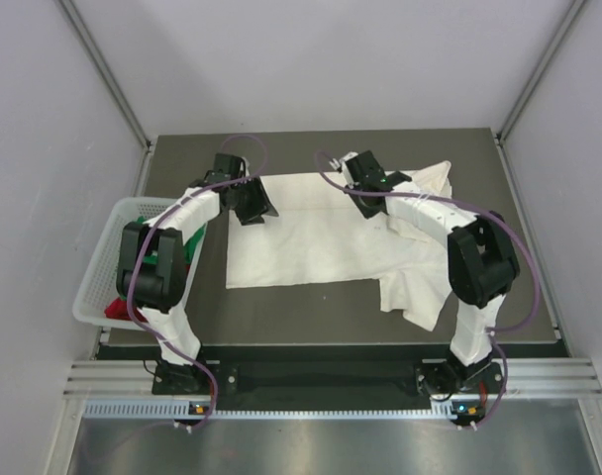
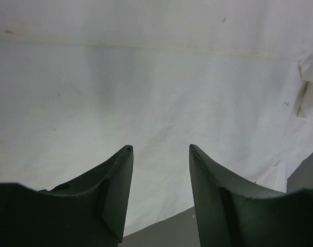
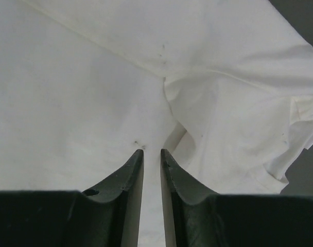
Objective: Fold and stack the t-shirts
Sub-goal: Fold the tshirt
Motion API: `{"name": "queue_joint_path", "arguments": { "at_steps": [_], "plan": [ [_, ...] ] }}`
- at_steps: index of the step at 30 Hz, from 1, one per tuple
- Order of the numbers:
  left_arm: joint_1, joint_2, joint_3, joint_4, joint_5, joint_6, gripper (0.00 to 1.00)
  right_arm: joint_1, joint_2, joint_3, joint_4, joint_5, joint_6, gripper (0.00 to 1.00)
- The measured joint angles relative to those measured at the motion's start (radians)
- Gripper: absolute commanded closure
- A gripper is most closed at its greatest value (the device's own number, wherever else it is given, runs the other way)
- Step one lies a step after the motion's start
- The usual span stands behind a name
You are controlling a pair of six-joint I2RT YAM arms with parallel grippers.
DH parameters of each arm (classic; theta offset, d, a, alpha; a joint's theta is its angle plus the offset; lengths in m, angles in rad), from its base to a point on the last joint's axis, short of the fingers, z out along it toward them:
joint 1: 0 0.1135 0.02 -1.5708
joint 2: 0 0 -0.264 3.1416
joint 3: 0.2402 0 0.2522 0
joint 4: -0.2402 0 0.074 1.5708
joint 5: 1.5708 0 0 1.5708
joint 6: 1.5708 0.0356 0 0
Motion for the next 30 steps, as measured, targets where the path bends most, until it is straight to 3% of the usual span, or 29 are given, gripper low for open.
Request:
{"name": "queue_joint_path", "arguments": {
  "at_steps": [15,23,27,30],
  "plan": [
    [0.028,0.000,-0.003,0.006,0.001,-0.003,0.48,-0.023,0.156,-0.013,0.013,0.191,-0.063,0.71],
    [0.028,0.000,-0.003,0.005,0.001,-0.003,0.48,-0.066,0.180,-0.013,0.016,0.222,-0.068,0.79],
    [0.028,0.000,-0.003,0.006,0.001,-0.003,0.49,-0.083,0.181,-0.014,0.016,0.224,-0.070,1.00],
    [0.028,0.000,-0.003,0.006,0.002,-0.003,0.49,-0.091,0.181,-0.014,0.016,0.219,-0.064,1.00]
  ]
}}
